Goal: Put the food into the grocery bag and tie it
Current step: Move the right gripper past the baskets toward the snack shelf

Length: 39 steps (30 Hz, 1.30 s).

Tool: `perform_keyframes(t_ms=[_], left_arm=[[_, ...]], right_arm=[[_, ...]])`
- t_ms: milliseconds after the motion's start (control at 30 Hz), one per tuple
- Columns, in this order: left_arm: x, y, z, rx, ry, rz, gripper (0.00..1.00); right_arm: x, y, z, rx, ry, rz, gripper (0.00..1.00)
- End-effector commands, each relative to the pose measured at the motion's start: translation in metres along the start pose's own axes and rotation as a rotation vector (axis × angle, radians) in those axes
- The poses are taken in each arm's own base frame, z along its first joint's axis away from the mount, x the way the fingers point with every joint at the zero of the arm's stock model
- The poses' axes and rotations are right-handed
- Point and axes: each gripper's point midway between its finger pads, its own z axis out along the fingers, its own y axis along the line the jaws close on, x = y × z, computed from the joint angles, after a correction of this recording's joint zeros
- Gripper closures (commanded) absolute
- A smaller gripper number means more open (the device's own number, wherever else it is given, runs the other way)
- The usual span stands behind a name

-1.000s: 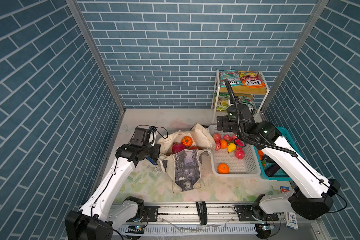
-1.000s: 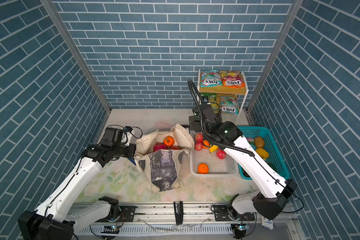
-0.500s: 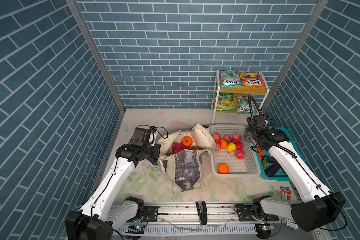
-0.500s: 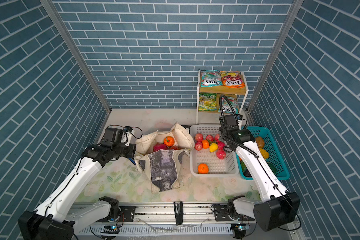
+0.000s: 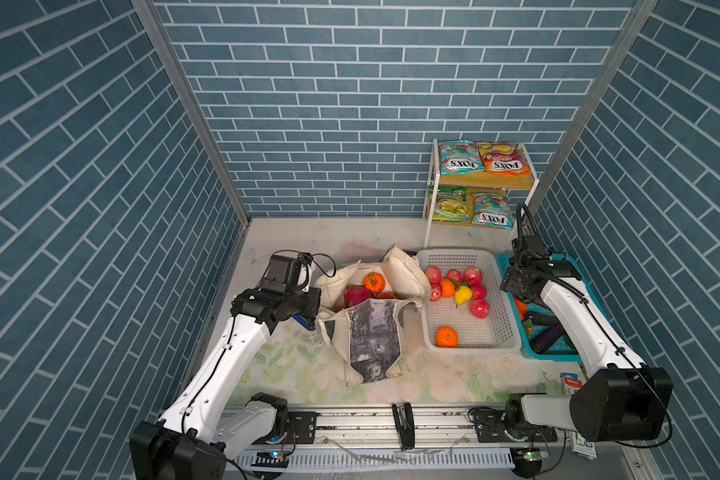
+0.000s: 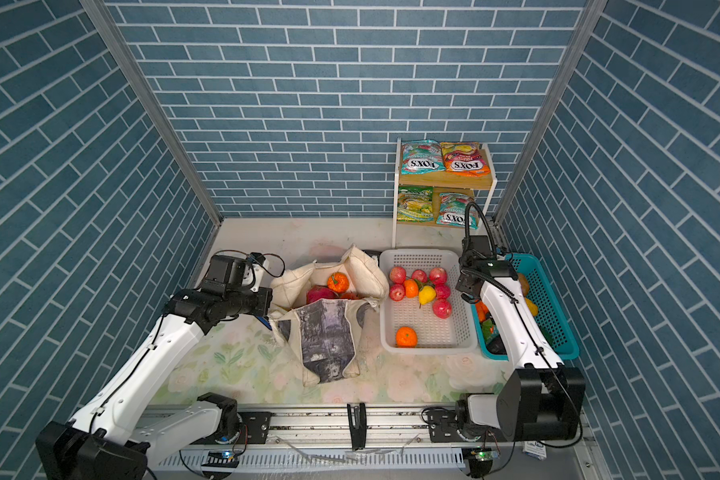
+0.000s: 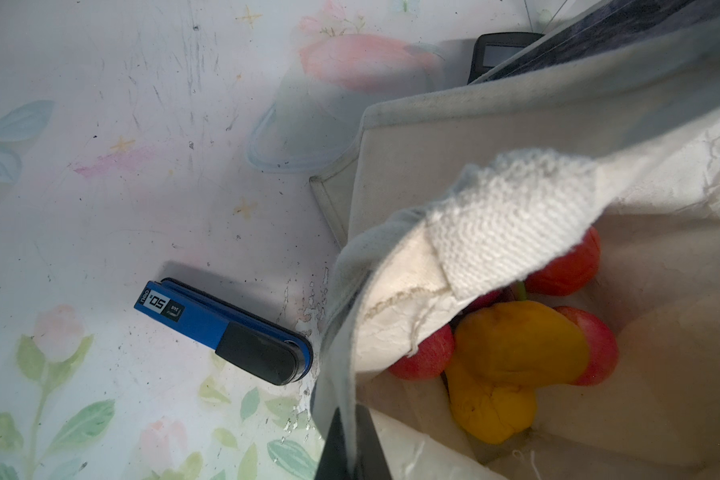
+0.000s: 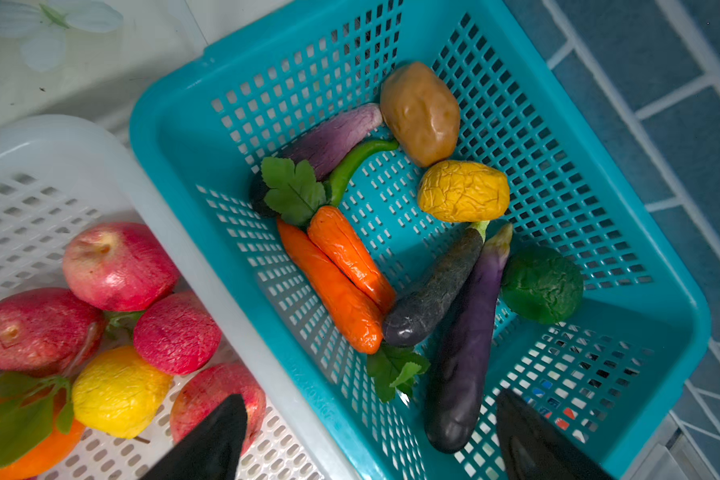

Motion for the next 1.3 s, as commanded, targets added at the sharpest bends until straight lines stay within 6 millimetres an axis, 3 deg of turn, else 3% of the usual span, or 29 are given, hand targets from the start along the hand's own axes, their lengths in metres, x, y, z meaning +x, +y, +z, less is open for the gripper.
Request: perform_keyframes(t_ms=[0, 167, 400, 700, 833, 933, 1100, 1267], left_arm=[[0.004, 0.0, 0.0, 0.002, 0.013, 0.007, 0.95], [0.003, 0.004, -0.002, -0.001, 0.007, -0.001, 0.95], [0.001, 0.004, -0.007, -0.001, -0.01, -0.001, 0.95], [-0.001, -0.001, -0.011, 0.026, -0.031, -0.001, 0.95], [-0.001, -0.001, -0.012, 0.024, -0.032, 0.0, 0.95], [-0.001, 0.0, -0.012, 0.022, -0.032, 0.0, 0.95], [0.0, 0.001, -0.01, 0.014, -0.026, -0.001, 0.95], [0.002, 0.002, -0.008, 0.008, -0.015, -0.002, 0.95]], right_arm=[[0.002, 0.0, 0.008, -0.033, 0.027, 0.035, 0.08], [-0.003, -0.009, 0.011, -0.081, 0.069, 0.113, 0.09], [-0.008, -0.02, -0.009, -0.185, 0.074, 0.265, 0.11], [-0.011, -0.061, -0.045, -0.185, -0.082, 0.433, 0.12], [-0.012, -0.076, -0.046, -0.148, -0.111, 0.475, 0.12], [-0.013, -0.072, -0.041, -0.185, -0.096, 0.512, 0.13], [-0.027, -0.045, -0.042, -0.359, -0.072, 0.603, 0.17], [-0.051, -0.032, -0.068, -0.494, -0.109, 0.667, 0.19]])
